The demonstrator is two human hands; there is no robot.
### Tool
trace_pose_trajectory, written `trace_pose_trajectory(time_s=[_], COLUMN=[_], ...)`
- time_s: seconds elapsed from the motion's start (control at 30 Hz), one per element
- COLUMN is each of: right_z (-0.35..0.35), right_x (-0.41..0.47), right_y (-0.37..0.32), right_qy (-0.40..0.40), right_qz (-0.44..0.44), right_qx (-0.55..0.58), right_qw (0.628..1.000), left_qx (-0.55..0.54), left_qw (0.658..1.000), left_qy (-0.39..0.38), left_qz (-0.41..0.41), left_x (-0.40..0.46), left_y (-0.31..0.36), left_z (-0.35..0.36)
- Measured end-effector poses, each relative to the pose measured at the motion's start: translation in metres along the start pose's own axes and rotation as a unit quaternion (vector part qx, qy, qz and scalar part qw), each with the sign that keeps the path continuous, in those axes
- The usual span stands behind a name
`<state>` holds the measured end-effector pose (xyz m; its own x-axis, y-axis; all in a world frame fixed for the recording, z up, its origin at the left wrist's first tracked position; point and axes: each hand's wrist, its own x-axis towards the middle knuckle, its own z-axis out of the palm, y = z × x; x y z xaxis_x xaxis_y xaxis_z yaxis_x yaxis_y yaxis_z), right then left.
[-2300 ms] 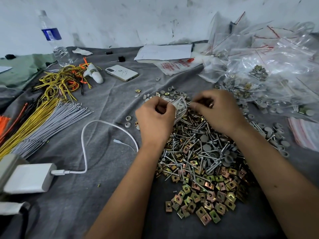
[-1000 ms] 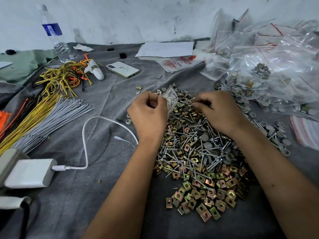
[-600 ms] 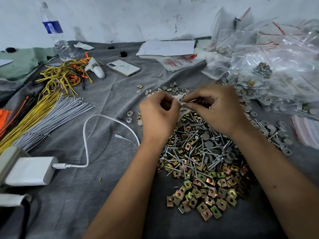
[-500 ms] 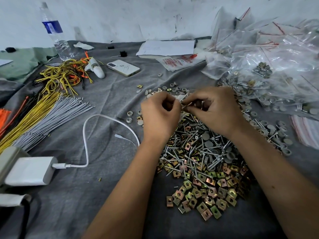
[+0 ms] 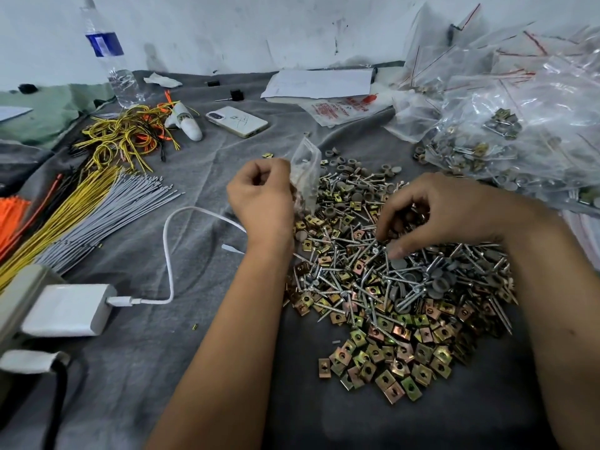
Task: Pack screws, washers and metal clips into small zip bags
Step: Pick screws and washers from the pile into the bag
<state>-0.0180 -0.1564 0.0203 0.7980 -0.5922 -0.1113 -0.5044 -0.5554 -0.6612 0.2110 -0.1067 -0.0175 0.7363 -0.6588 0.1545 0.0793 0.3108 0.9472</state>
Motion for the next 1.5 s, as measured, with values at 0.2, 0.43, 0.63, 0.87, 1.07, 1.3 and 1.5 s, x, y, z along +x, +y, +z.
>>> trace_pose_trajectory(time_s=[0.2, 0.43, 0.63, 0.87, 1.07, 1.3, 1.5], right_z=[0.003, 0.011, 0.026, 0.041, 0.038, 0.041, 0.047], right_x=[0.004, 0.013, 0.022, 0.032, 0.030, 0.037, 0.040], right_y=[0.003, 0.005, -0.004, -0.010, -0.009, -0.003, -0.009], right_qy=[-0.018, 0.135, 0.305, 0.362, 0.388, 0.175, 0.174], right_qz=[0.026, 0.011, -0.073, -0.097, -0.098, -0.074, -0.050], right_qx=[-0.013, 0.021, 0.109, -0.013, 0.018, -0.137, -0.151], right_qw=[0.999, 0.990, 0.943, 0.927, 0.916, 0.972, 0.972], left_qx=[-0.030, 0.257, 0.291, 0.250, 0.196, 0.160, 0.105], left_qw=[0.973, 0.909, 0.913, 0.938, 0.966, 0.980, 0.986], left_qy=[0.175, -0.027, -0.160, -0.156, -0.124, -0.017, 0.080], left_qz=[0.149, 0.328, 0.236, 0.180, 0.116, 0.120, 0.098], left_x=[0.008, -0.011, -0.019, -0.022, -0.017, -0.010, 0.004], left_y=[0.014, 0.002, -0.008, -0.005, -0.002, 0.002, 0.004], left_z=[-0.011, -0.002, 0.008, 0.011, 0.008, 0.004, -0.005])
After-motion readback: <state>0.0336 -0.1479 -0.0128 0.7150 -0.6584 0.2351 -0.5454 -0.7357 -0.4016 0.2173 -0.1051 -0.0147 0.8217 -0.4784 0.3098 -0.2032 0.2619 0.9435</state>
